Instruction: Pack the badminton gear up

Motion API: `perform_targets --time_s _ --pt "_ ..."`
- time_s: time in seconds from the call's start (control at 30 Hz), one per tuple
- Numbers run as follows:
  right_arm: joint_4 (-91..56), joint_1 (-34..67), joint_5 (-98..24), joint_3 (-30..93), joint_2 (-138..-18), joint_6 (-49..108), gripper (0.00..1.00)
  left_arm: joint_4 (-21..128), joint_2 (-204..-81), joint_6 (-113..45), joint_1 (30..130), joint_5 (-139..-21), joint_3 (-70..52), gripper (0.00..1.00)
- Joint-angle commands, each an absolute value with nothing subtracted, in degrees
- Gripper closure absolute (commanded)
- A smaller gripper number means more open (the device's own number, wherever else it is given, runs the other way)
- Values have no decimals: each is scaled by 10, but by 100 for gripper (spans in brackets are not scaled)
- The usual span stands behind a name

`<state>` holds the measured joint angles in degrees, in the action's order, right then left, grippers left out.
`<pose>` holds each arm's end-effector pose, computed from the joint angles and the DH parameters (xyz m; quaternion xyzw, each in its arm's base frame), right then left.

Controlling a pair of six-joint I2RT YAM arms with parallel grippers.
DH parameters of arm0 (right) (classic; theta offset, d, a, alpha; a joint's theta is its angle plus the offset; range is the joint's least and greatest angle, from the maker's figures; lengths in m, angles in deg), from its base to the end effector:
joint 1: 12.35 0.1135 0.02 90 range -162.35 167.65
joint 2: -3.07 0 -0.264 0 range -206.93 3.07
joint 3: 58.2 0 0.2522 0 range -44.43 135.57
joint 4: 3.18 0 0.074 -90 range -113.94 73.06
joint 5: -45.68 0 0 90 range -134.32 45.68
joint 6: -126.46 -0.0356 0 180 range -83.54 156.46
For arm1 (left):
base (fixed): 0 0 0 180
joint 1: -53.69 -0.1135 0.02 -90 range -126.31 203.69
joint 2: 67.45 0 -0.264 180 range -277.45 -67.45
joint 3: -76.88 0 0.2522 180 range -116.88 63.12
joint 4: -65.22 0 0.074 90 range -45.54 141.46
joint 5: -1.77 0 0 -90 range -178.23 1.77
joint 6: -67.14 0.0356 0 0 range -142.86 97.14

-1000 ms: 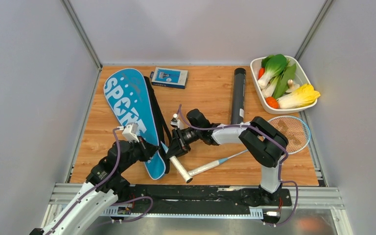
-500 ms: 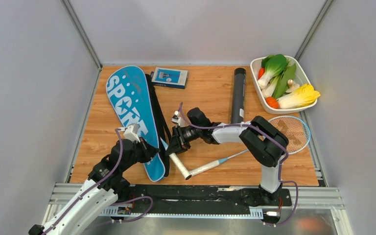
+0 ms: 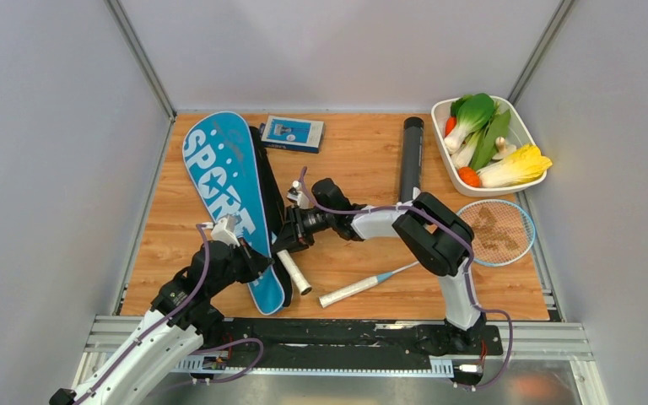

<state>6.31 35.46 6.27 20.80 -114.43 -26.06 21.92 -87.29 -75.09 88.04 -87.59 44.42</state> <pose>0.2642 0.3324 0.1438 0.1153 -0.8004 -0.5869 0.0401 0.0923 -0.0635 0.2023 -0.1323 0.8588 -0.3428 0.3569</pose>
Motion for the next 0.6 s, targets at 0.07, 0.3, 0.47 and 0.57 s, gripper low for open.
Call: perform_targets --time_s 0.07,0.3,0.47,0.57 --pt "104 351 1 262 -1159 -273 86 231 -870 -773 881 -847 429 100" --pt "68 350 5 233 -1123 -233 59 219 -864 -779 881 -868 431 100" --pt "22 350 15 195 -1091 -186 53 221 -861 -782 882 -879 432 100" --pt "21 351 24 169 -1080 -173 52 223 -864 -781 881 -880 431 100"
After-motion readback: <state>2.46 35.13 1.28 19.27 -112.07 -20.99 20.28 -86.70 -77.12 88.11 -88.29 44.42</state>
